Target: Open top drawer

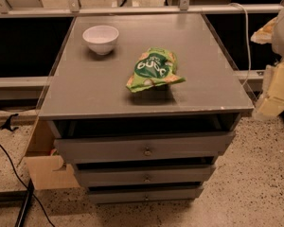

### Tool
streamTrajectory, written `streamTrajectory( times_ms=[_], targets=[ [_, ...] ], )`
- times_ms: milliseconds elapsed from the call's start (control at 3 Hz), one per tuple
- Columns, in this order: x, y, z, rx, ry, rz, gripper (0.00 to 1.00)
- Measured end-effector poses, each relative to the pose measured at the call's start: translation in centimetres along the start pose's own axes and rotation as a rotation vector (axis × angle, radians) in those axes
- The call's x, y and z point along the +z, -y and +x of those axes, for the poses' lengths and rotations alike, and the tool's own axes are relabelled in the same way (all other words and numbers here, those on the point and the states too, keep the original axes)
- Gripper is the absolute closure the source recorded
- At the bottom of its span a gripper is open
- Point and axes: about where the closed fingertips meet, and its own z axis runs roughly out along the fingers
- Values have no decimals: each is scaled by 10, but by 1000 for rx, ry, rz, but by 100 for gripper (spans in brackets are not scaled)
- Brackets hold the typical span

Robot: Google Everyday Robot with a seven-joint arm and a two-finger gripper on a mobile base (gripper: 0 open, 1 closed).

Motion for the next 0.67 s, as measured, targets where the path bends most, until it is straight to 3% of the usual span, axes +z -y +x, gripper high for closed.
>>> streamTrajectory(
  times_ms=[667],
  targets=[
    [16,-7,2,-1,20,-7,0]
  ],
)
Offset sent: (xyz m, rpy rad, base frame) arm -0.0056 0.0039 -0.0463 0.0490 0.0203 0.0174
